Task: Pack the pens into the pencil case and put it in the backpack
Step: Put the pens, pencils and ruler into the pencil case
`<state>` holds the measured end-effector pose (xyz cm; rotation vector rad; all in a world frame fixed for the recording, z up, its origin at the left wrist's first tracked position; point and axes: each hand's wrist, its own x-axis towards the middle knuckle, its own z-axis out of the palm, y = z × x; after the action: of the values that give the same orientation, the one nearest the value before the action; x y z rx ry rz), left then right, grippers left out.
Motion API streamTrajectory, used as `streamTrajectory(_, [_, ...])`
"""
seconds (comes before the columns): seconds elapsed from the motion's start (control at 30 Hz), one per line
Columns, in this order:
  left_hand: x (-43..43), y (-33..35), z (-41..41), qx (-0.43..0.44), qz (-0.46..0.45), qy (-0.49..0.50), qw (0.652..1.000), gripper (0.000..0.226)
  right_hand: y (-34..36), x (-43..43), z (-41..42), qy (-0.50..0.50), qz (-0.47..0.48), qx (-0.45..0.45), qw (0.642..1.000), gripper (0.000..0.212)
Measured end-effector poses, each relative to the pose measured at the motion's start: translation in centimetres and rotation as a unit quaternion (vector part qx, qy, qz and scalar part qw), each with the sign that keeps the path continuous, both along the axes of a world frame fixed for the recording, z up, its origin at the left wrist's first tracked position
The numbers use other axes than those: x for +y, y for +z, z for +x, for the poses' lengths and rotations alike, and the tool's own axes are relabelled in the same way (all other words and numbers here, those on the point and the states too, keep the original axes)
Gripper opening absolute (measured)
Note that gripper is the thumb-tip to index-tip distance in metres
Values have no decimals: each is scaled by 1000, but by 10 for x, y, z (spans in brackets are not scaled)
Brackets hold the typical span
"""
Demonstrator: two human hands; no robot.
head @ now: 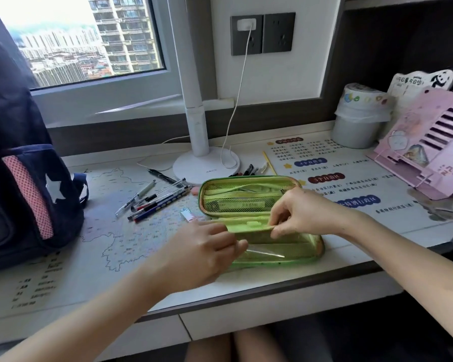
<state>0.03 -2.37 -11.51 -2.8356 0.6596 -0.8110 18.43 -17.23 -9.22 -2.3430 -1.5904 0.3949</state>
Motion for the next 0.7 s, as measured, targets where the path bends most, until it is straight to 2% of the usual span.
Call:
streamTrajectory(0.07, [-5,4,-9,-1,6,-11,1000,16,-5,-2,-5,-4,-14,-19,1000,23])
streamTrajectory(0.13, [-5,6,-17,-4,0,-16,1000,15,-8,-2,-6,-15,0,5,1000,20])
streamTrajectory(0.3, [3,1,-12,5,-2,13,1000,18,3,5,5,-79,120,99,985,12])
streamTrajectory(0.37, [1,-6,0,17,40,47,998,16,7,11,10,-105,154,105,977,12])
streamTrajectory(0.53, [-14,-25,39,147,88,204,964,19,8,22,13,-125,151,101,975,13])
streamTrajectory(0.57, [-13,-33,45,159,64,226,959,16,7,23,14,-126,147,100,976,14])
streamTrajectory(0.67, [-10,-33,44,215,-90,233,944,65,4,20,17,-120,138,106,977,15])
streamTrajectory(0.7, [-11,-26,40,218,-129,228,940,71,4,18,18,-117,140,108,977,14])
